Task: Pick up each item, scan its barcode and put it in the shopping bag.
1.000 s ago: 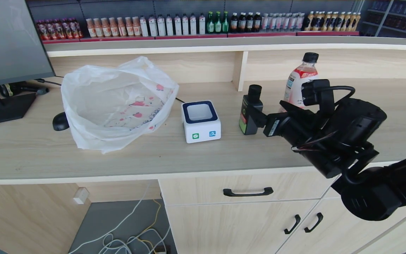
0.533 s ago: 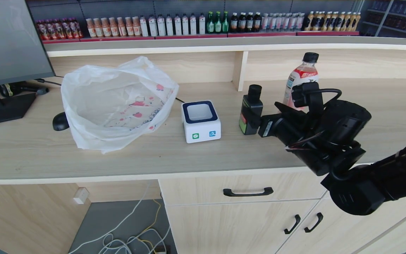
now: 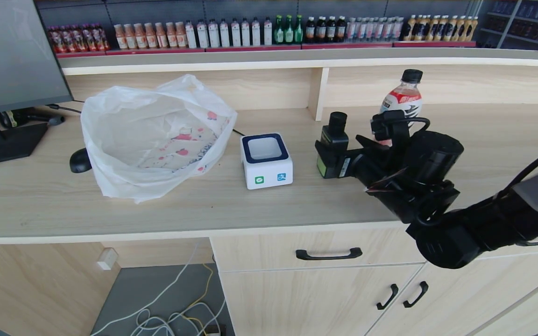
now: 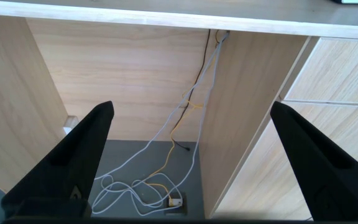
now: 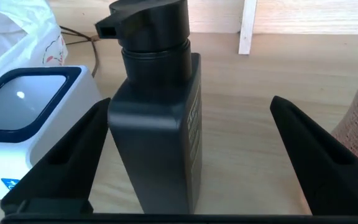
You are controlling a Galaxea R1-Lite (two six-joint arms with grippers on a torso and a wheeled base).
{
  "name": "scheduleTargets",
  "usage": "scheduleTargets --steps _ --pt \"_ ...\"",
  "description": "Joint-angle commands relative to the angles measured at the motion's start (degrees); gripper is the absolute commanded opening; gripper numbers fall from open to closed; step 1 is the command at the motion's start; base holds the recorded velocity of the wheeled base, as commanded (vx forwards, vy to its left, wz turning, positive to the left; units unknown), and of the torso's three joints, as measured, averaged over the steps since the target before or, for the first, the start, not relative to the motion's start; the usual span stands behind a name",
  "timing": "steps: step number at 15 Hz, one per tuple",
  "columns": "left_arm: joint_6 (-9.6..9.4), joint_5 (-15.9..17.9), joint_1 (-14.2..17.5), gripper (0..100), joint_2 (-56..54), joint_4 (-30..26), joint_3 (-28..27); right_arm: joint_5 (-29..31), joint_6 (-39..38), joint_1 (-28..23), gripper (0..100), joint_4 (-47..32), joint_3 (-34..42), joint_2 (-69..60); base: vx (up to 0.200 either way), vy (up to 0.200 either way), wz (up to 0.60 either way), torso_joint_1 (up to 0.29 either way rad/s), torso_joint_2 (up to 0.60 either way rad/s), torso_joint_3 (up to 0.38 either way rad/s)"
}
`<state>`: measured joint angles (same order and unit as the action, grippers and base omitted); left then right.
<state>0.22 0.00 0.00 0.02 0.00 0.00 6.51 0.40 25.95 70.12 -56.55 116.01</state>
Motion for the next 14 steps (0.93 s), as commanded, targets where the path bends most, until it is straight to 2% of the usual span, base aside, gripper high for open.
scheduleTargets --steps 1,9,14 --pt "0.04 0.00 0.00 100 -0.02 0.00 0.00 -0.01 0.04 -0.38 100 -0.16 -1.19 1.33 0.000 0.000 0.00 0.000 0.00 0.000" --pt "0.04 0.00 0.00 100 -0.02 0.00 0.00 0.08 0.04 -1.26 100 -0.42 -7.70 6.87 0.000 0.000 0.00 0.000 0.00 0.000" --pt "0.04 0.00 0.00 100 -0.02 0.00 0.00 0.08 -0.05 -2.49 100 -1.21 -7.96 7.66 0.000 0.000 0.00 0.000 0.00 0.000"
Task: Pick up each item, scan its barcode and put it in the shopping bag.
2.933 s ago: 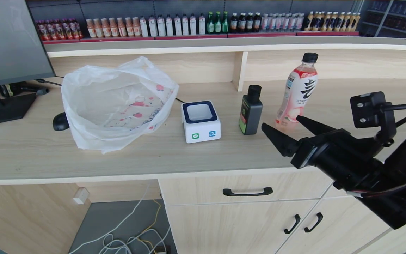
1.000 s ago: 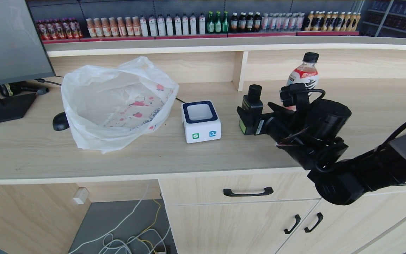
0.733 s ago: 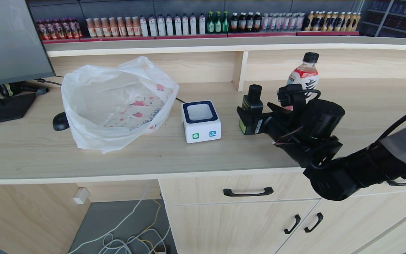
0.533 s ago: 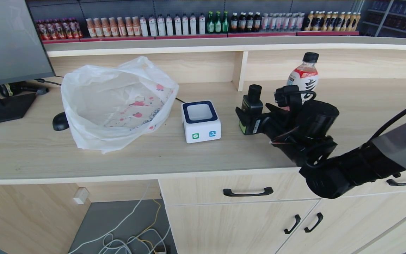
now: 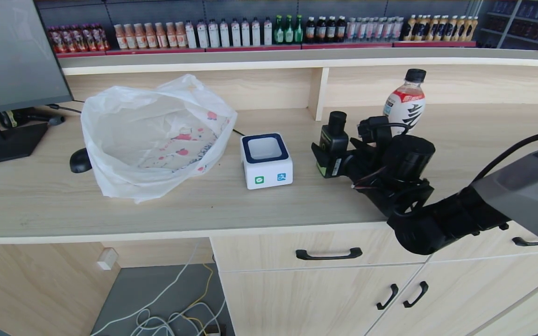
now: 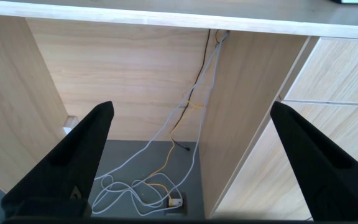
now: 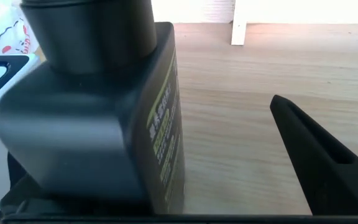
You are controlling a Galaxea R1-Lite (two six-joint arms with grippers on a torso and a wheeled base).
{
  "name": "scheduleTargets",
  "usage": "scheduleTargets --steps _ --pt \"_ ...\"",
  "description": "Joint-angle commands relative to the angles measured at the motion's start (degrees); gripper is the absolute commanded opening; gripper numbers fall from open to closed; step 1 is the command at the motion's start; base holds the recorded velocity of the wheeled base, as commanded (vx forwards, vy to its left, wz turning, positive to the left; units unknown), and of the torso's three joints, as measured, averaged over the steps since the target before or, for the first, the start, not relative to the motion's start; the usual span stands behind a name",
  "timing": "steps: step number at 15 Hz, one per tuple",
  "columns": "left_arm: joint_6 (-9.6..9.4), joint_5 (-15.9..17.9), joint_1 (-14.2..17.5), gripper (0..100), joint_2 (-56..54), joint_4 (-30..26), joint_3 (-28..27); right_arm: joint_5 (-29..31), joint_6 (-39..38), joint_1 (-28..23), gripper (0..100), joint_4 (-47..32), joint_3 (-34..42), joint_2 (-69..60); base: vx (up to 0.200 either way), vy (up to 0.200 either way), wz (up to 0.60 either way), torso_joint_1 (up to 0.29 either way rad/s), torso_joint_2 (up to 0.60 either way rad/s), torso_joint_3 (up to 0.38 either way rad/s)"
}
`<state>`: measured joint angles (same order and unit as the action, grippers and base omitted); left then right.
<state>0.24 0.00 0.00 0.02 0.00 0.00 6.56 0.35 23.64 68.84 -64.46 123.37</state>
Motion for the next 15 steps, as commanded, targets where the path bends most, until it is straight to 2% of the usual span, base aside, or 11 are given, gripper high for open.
scheduleTargets --steps 1,11,12,15 --pt "0.02 0.00 0.00 100 -0.02 0.00 0.00 0.03 0.00 -0.26 100 0.07 -0.05 0.29 0.000 0.000 0.00 0.000 0.00 0.000" --pt "0.02 0.00 0.00 100 -0.02 0.00 0.00 0.03 -0.27 -0.52 100 0.15 -0.75 -0.06 0.000 0.000 0.00 0.000 0.00 0.000" --pt "0.02 0.00 -0.09 100 -0.02 0.00 0.00 0.03 -0.27 -0.61 0 0.15 -0.75 -0.06 0.000 0.000 0.00 0.000 0.00 0.000" --pt "0.02 0.00 0.00 100 -0.02 0.00 0.00 0.03 -1.14 -0.70 0 0.42 -0.66 -0.50 0.000 0.000 0.00 0.000 0.00 0.000"
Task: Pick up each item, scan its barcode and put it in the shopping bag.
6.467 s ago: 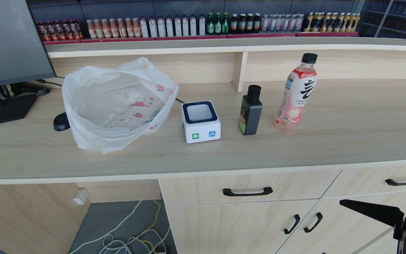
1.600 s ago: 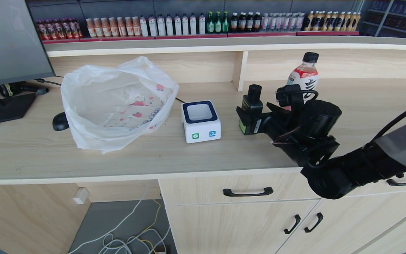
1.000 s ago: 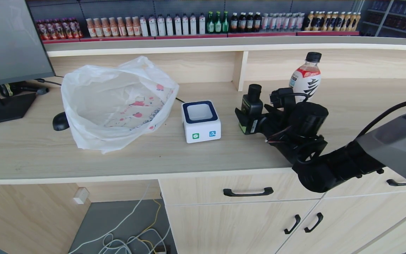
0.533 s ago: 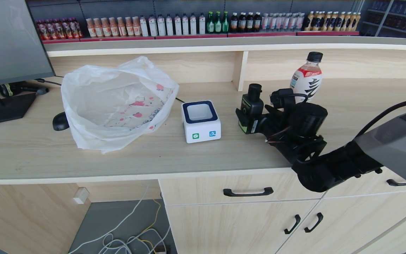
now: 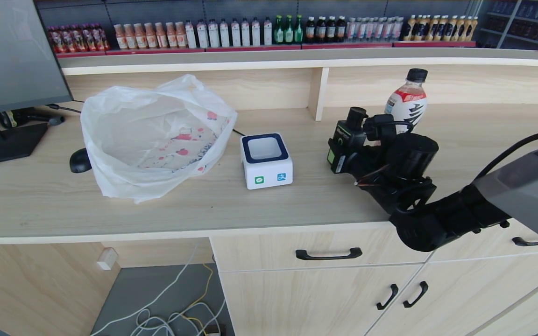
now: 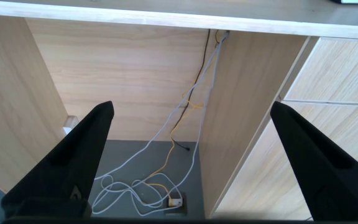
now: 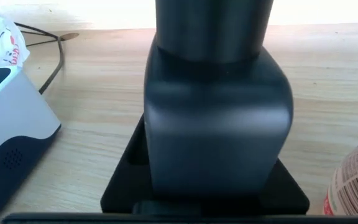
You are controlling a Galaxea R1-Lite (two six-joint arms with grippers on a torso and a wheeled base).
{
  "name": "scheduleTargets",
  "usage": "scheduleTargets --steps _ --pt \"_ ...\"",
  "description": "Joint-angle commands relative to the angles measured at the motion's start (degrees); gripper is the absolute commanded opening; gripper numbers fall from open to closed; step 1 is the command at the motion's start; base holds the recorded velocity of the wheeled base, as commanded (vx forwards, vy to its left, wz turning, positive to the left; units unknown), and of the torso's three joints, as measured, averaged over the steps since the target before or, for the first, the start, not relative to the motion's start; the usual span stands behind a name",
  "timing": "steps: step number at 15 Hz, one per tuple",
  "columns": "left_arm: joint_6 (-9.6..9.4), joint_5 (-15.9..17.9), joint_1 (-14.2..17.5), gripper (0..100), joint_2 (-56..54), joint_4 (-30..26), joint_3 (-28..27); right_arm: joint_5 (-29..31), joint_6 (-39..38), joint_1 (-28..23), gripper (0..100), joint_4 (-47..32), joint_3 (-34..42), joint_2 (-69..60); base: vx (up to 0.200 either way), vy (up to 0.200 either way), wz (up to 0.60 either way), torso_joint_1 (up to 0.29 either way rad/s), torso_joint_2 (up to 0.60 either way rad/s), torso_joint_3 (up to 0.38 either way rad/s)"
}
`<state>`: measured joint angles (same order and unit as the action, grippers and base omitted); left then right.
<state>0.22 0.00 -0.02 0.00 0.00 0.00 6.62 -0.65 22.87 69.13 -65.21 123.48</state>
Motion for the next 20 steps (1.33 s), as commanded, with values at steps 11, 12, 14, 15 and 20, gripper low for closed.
scheduleTargets --steps 11,12,14,15,20 --pt "0.04 0.00 0.02 100 0.00 0.00 0.00 -0.12 -1.02 2.53 0 0.12 2.98 -7.99 0.000 0.000 0.00 0.000 0.00 0.000" --pt "0.04 0.00 -0.06 100 0.00 0.00 0.00 -0.12 -1.02 2.71 0 0.12 4.39 -10.01 0.000 0.000 0.00 0.000 0.00 0.000" --pt "0.04 0.00 -0.06 100 0.00 0.00 0.00 -0.12 -1.46 3.32 0 0.12 6.94 -13.53 0.000 0.000 0.00 0.000 0.00 0.000" --pt "0.04 0.00 0.02 100 0.00 0.00 0.00 -0.12 -1.73 4.20 0 0.12 9.40 -16.16 0.000 0.000 0.00 0.000 0.00 0.000" --pt "0.04 0.00 0.02 100 0.00 0.00 0.00 0.15 -1.55 5.78 0 0.21 24.25 -28.91 0.000 0.000 0.00 0.000 0.00 0.000"
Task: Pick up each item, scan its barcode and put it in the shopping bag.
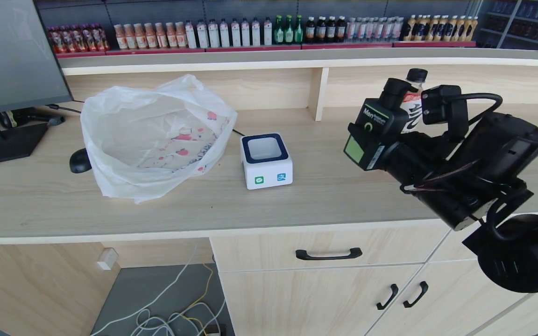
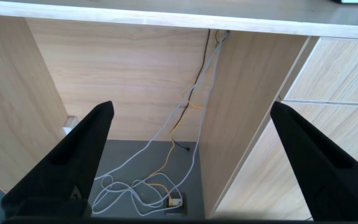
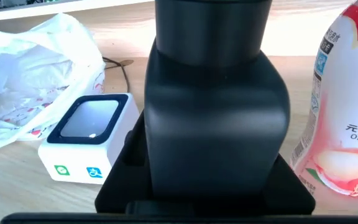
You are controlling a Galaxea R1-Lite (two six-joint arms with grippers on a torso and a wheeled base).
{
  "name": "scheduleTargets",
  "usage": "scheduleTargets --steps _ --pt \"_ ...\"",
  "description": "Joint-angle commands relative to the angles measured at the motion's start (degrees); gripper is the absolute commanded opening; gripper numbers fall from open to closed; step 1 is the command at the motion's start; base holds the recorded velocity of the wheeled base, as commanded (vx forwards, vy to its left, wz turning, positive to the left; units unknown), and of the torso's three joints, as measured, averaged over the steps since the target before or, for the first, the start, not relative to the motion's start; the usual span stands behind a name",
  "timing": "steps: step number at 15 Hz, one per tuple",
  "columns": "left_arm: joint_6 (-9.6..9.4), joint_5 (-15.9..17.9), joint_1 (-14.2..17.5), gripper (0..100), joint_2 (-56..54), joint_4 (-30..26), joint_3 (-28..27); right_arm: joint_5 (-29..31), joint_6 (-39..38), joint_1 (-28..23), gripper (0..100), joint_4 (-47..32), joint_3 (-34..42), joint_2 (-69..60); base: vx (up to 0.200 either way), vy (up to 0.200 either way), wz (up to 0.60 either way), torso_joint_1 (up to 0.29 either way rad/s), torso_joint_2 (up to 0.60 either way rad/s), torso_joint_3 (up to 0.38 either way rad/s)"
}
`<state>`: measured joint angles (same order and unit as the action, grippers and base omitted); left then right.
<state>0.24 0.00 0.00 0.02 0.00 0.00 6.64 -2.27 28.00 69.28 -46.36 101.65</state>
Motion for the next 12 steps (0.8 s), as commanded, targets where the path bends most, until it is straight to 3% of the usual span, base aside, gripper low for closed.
scheduleTargets --steps 1,12 --pt "0.02 0.00 0.00 100 -0.02 0.00 0.00 0.04 -0.11 0.65 0 0.07 7.95 -8.92 0.000 0.000 0.00 0.000 0.00 0.000" --pt "0.02 0.00 0.00 100 -0.02 0.00 0.00 0.12 -0.55 0.91 0 0.07 24.56 -20.70 0.000 0.000 0.00 0.000 0.00 0.000"
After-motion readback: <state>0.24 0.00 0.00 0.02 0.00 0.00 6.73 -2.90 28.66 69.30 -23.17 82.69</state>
